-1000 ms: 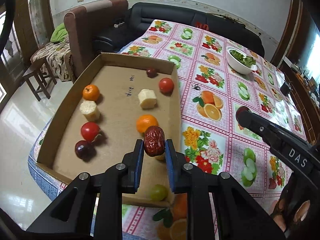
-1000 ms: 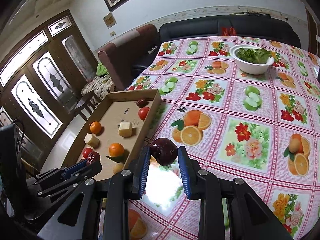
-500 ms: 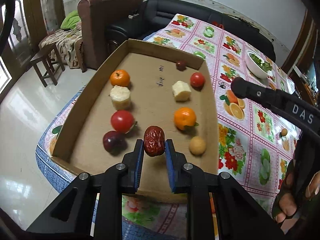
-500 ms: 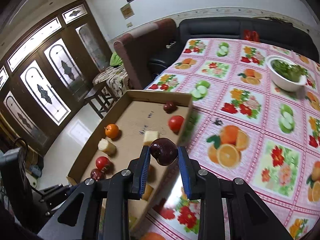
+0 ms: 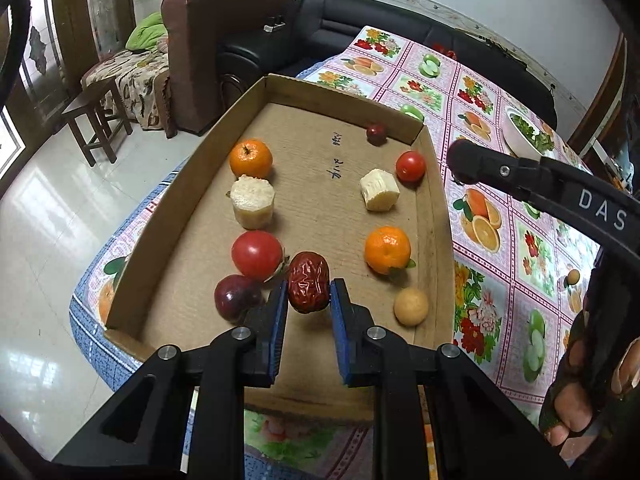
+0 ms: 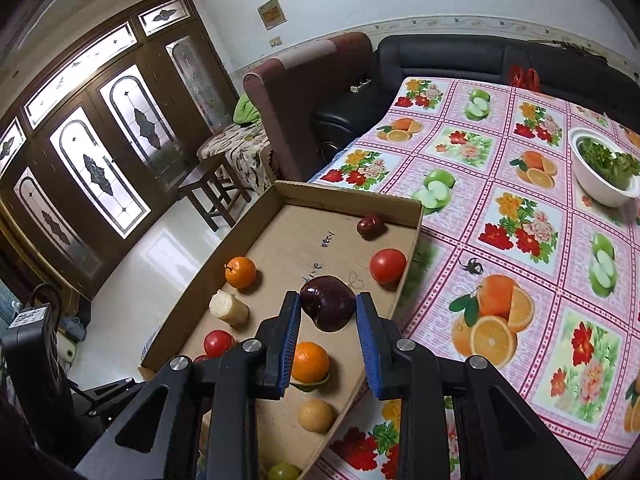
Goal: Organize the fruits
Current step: 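Carry the date with the left tool while the right tool carries the plum over the tray, then lower and open the left tool to drop the date while the right tool releases the plum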
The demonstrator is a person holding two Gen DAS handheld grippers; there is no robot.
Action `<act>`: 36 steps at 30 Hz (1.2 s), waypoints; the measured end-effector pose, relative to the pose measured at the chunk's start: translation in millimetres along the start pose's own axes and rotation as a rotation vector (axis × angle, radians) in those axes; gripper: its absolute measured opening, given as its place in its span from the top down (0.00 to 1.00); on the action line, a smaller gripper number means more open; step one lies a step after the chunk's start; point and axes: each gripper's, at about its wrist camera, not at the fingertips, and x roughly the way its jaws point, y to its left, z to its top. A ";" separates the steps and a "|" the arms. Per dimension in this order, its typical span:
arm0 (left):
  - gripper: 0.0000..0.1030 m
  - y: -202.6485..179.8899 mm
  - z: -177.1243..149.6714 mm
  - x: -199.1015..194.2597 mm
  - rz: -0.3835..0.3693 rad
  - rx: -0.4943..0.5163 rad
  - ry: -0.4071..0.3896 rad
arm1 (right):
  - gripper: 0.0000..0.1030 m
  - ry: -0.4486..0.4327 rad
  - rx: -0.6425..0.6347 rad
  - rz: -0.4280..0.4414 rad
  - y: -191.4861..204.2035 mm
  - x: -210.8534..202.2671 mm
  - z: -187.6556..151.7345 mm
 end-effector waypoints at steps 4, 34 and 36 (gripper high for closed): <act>0.82 -5.3 7.7 5.6 -0.005 0.007 0.004 | 0.72 0.009 -0.005 0.006 1.5 8.7 8.0; 0.81 -8.2 50.8 65.0 0.005 -0.026 0.089 | 0.72 0.206 -0.069 -0.008 14.3 142.8 63.8; 0.81 -9.7 51.2 65.1 0.009 -0.023 0.087 | 0.72 0.215 -0.072 -0.009 14.6 146.7 62.7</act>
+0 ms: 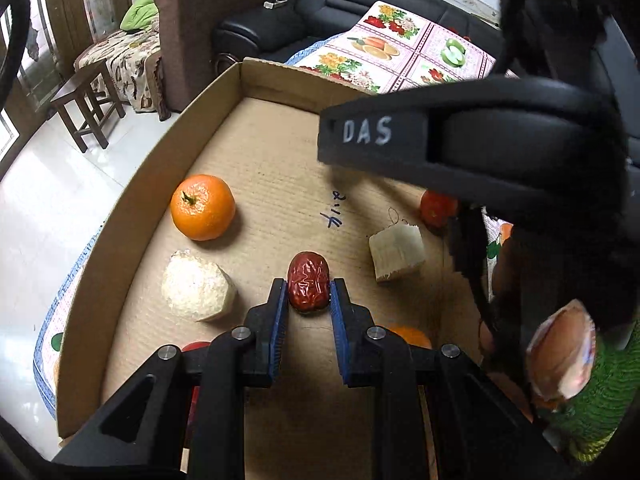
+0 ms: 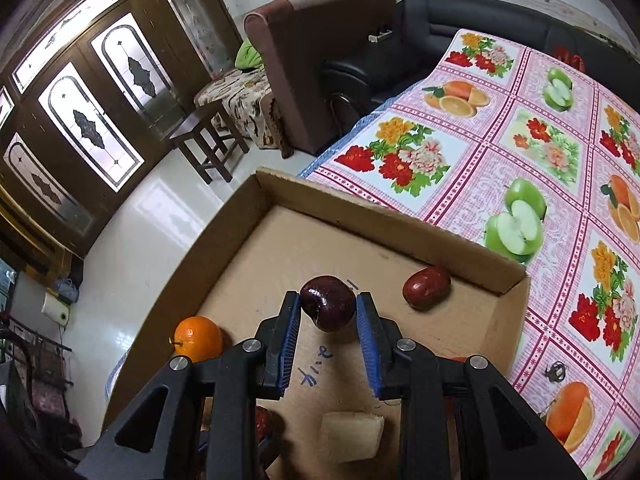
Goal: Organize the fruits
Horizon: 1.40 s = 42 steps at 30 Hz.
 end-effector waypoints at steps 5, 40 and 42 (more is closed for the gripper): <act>0.81 -2.2 3.9 2.0 0.004 -0.001 -0.001 | 0.72 0.018 -0.008 -0.010 -0.6 7.8 -0.9; 0.54 -12.2 -10.9 -21.9 0.022 0.001 -0.022 | 0.51 0.001 -0.010 0.001 -1.0 -9.5 -6.5; 0.54 -11.8 -16.0 -28.6 0.035 0.000 -0.042 | 0.50 -0.006 -0.008 -0.002 -1.3 -15.2 -8.3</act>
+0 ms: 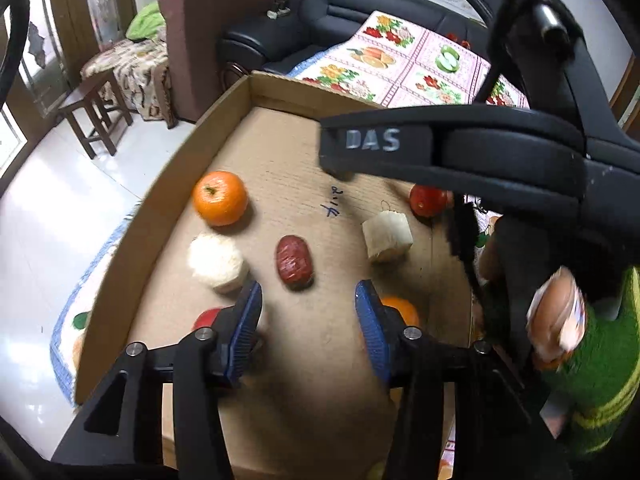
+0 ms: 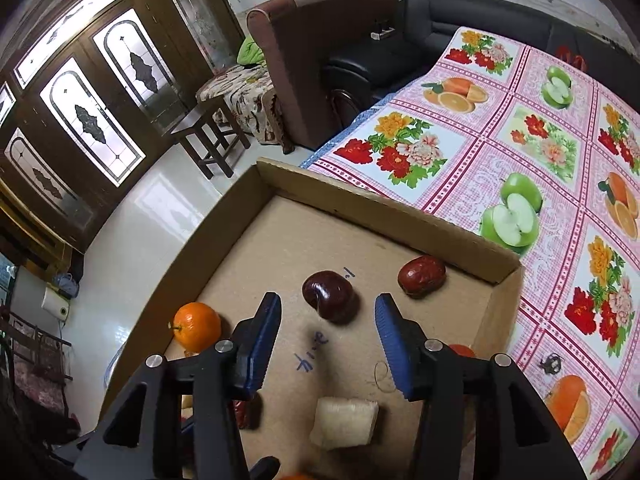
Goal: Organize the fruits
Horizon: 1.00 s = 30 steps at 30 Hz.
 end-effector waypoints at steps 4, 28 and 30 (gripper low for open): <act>0.54 -0.6 -10.5 -12.8 -0.007 0.005 -0.017 | 0.49 -0.016 0.006 -0.006 -1.9 -13.1 -5.6; 0.52 6.8 -81.8 -72.2 0.071 0.050 -0.121 | 0.37 -0.209 -0.343 0.075 14.0 -97.2 -103.1; 0.48 7.8 -87.2 -75.4 0.085 0.052 -0.131 | 0.33 -0.215 -0.382 0.099 14.5 -104.1 -110.6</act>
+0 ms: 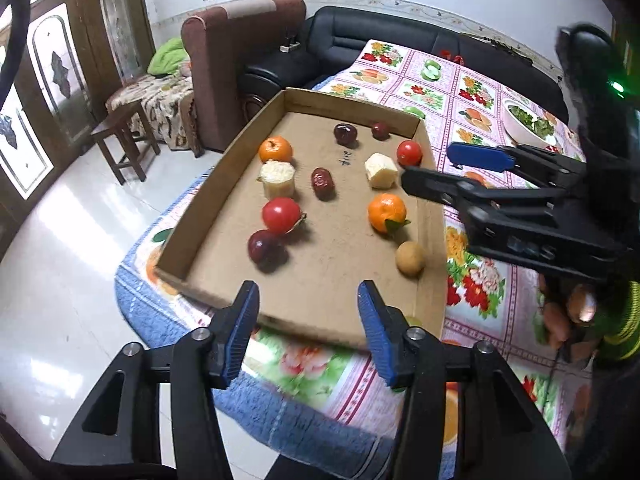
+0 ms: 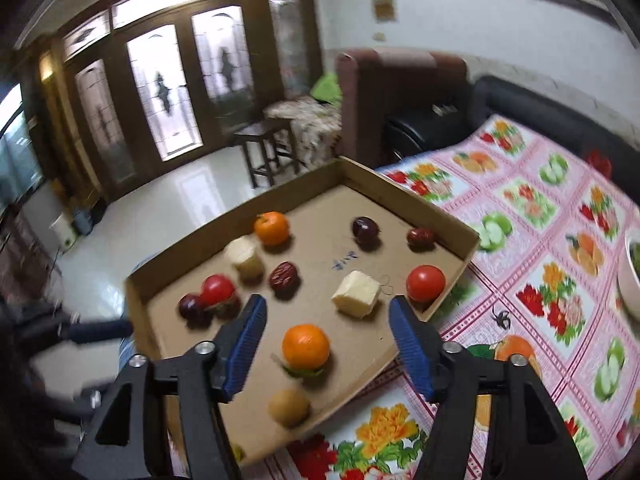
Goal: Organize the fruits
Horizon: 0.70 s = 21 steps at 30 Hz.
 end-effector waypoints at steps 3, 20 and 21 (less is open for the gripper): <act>0.47 1.1 -7.7 -3.8 0.013 0.010 -0.004 | 0.33 0.030 -0.054 0.047 6.5 -8.5 -7.6; 0.44 -2.6 -31.5 -21.4 0.060 0.066 -0.031 | 0.24 0.099 -0.311 0.116 55.3 -38.4 -37.9; 0.44 -2.0 -32.2 -22.8 0.061 0.067 -0.034 | 0.24 0.097 -0.311 0.116 54.8 -38.8 -37.4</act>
